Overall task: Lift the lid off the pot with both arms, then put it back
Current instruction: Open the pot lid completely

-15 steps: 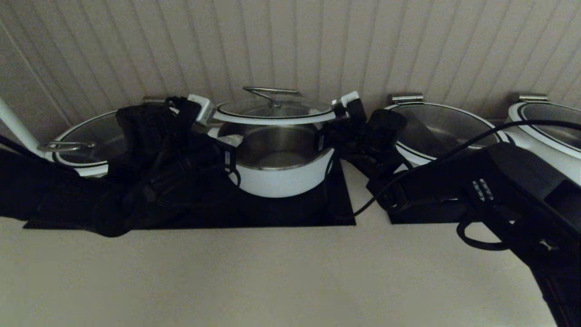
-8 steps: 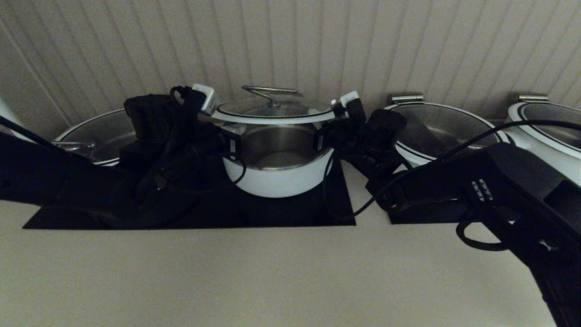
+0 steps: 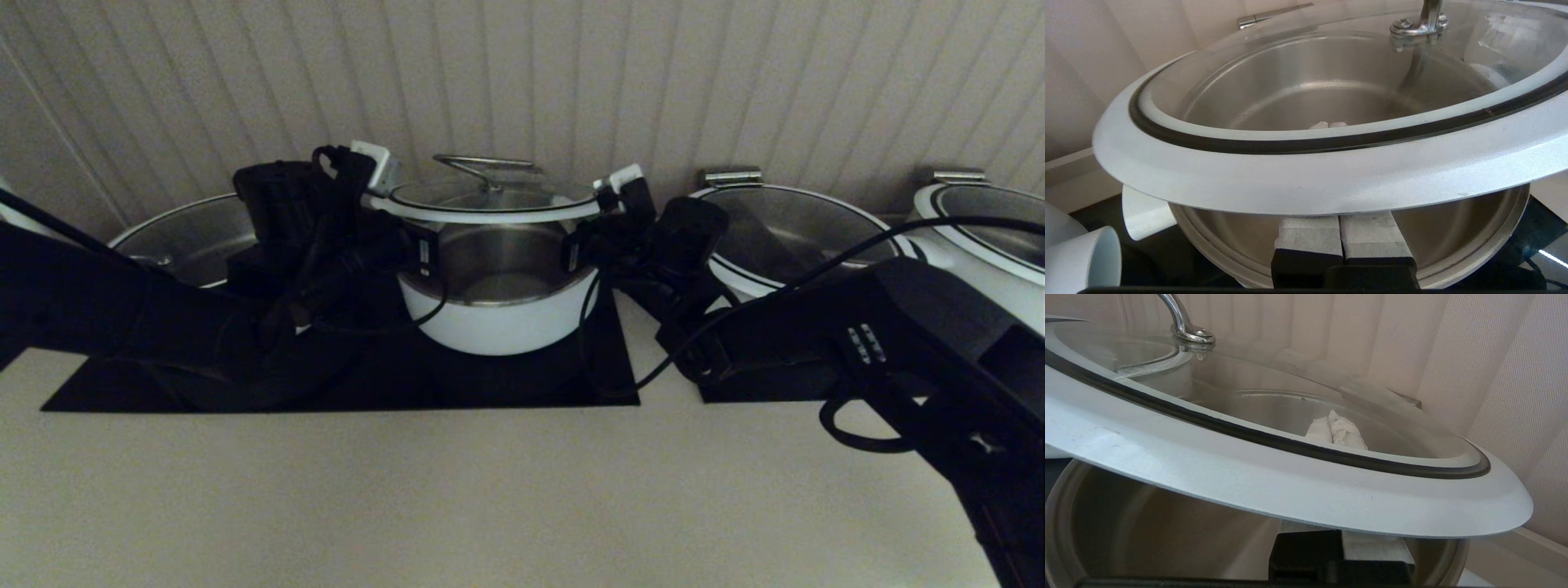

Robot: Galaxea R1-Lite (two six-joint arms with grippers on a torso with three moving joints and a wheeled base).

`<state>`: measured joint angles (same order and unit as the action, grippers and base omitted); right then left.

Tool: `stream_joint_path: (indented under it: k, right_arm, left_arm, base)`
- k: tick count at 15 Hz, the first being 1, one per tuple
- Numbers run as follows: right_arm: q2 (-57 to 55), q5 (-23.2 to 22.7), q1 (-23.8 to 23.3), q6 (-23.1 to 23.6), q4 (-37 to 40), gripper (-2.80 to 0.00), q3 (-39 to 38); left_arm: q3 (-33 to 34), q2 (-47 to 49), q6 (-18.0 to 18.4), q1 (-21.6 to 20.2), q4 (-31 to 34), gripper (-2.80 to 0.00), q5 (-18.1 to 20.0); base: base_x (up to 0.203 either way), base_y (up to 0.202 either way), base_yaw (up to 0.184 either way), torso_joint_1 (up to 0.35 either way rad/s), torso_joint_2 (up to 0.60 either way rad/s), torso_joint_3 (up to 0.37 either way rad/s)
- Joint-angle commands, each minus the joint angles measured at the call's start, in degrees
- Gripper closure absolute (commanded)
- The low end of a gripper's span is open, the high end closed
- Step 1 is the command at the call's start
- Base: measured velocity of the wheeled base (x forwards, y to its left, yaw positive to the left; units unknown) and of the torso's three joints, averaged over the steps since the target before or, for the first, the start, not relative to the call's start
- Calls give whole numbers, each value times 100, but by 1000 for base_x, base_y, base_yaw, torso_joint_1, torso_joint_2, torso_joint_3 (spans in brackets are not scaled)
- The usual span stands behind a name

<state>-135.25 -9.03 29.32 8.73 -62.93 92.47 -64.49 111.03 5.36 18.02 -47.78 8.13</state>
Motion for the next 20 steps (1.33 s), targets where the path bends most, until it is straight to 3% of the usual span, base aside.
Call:
stream_joint_path:
  k: [1, 11, 17, 20]
  right_arm:
    - [15, -11, 4, 6, -35, 0, 0]
    - [143, -8, 4, 134, -230, 0, -283]
    - [789, -41, 3, 129, -277, 0, -1571]
    - [1334, -33, -4, 136, -275, 0, -2601]
  left_arm:
    - [-38, 67, 0, 0, -30, 0, 4]
    - [-535, 417, 9, -9, -30, 0, -157]
    - [-582, 406, 0, -9, -30, 0, -155]
    - [-574, 367, 0, -9, -30, 0, -159]
  base:
    - [0, 0, 0, 0, 0, 0]
    - [0, 0, 0, 0, 0, 0]
    - [0, 0, 0, 0, 0, 0]
    - [0, 0, 0, 0, 0, 0]
